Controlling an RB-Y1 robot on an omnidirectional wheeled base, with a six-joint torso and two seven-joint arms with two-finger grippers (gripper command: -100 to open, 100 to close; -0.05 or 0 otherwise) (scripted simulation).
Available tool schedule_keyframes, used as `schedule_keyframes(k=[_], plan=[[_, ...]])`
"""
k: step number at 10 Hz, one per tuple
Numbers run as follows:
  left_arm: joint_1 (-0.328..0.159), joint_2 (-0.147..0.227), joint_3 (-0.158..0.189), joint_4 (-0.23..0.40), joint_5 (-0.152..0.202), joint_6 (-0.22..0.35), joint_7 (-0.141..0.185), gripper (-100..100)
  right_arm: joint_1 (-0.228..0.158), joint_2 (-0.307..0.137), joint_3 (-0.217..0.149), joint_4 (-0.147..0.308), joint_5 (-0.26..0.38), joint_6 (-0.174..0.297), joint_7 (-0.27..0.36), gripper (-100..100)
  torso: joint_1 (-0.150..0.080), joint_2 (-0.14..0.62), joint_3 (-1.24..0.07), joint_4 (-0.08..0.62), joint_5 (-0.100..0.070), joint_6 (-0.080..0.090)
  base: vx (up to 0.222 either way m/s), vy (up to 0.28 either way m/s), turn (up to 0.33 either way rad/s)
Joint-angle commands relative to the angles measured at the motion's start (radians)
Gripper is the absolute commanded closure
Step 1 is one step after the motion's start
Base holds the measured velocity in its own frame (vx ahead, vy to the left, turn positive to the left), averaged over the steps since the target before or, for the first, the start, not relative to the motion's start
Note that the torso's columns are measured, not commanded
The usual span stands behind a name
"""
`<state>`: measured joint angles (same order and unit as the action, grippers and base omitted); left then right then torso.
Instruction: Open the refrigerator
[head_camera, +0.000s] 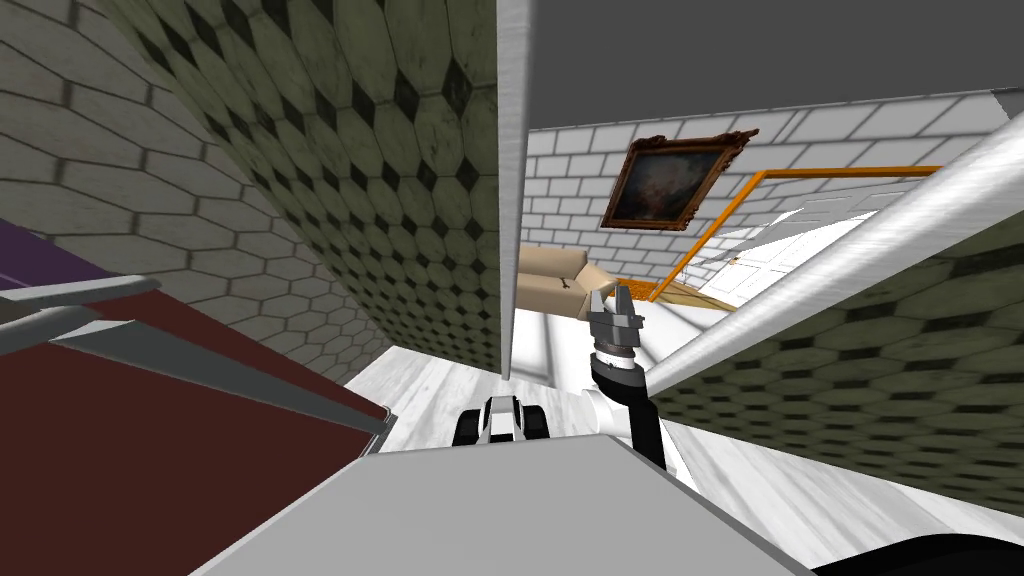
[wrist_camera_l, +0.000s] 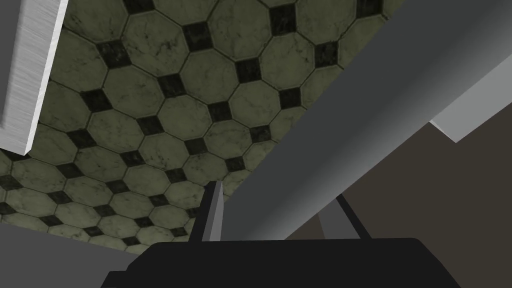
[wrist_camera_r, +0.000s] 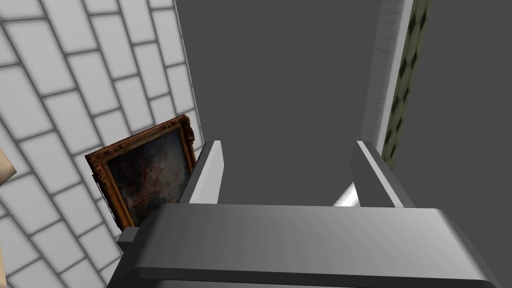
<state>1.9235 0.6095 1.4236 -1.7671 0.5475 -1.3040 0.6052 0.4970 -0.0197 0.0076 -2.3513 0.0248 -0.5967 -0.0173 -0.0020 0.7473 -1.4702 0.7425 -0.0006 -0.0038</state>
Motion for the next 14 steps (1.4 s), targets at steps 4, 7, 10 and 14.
schedule_keyframes(k=[4,7,10,14], plan=[[0.012,0.018,0.041,-0.094,0.028,-0.113,0.004,100,0.000,0.000,0.000,0.000,0.000,0.000,0.000,0,0.003,-0.003,-0.003,-0.001,0.000,0.000,-0.230,-0.079,0.082],[0.022,0.031,0.070,-0.141,0.037,-0.161,-0.001,100,0.000,0.000,0.000,0.000,0.000,0.000,0.000,0,0.002,-0.009,-0.007,-0.002,-0.001,0.001,-0.157,-0.043,0.058],[0.027,0.041,0.091,-0.179,0.050,-0.194,-0.004,100,0.000,0.000,0.000,0.000,0.000,0.000,0.000,0,0.001,-0.003,-0.002,-0.001,0.000,0.002,-0.240,0.002,0.050],[0.038,0.061,0.134,-0.256,0.074,-0.260,-0.010,100,0.000,0.000,0.000,0.000,0.000,0.000,0.000,0,0.003,-0.002,-0.004,0.000,-0.001,0.000,-0.282,0.023,0.072]])
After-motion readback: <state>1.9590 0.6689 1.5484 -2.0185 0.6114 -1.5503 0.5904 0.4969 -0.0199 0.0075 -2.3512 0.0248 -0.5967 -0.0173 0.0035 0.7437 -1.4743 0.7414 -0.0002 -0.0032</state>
